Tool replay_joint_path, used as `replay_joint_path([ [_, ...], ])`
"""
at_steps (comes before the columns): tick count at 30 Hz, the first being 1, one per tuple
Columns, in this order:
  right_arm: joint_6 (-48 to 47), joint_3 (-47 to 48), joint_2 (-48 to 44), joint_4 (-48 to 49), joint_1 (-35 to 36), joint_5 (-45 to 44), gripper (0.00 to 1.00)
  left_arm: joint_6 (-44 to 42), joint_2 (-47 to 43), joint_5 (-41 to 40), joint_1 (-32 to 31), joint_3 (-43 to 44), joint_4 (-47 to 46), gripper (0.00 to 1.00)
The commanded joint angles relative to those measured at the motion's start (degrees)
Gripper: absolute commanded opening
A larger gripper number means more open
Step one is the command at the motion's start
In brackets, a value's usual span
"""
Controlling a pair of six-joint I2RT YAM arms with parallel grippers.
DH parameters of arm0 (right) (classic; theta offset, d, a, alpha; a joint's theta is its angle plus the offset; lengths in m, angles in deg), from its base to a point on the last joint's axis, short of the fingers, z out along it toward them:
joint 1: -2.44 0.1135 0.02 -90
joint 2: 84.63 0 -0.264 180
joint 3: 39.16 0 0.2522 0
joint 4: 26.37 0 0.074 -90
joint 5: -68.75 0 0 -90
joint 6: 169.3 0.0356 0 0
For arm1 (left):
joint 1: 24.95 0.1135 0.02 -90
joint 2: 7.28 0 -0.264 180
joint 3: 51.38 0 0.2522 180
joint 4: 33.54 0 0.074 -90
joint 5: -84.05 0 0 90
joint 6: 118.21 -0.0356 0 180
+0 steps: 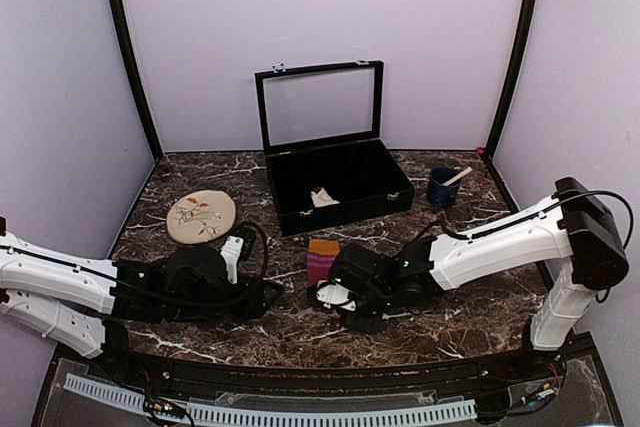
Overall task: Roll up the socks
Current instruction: Pick up the item from the center of the board.
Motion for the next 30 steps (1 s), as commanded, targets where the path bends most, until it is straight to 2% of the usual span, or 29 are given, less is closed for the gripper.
replay_joint_path([
  [1, -3.31, 3.53, 2.51, -0.33, 0.55, -3.62, 0.55, -1.76, -2.03, -1.44, -0.29, -0.43, 0.95, 0.56],
  [8, -5.70, 6.89, 6.57, -0.66, 0.51, -5.21, 0.54, -2.85, -2.87, -1.90, -0.29, 0.20, 4.37, 0.57],
  [16, -6.88, 9.31, 10.04, -0.78, 0.32, -8.29, 0.53, -3.09, -5.12, -1.64, -0.29, -0.90, 5.85, 0.48],
  [30, -5.59, 9.93, 11.06, -4.43, -2.05, -7.85, 0.54, -2.98, -6.96, -2.54, -0.29, -1.74, 9.08, 0.47],
])
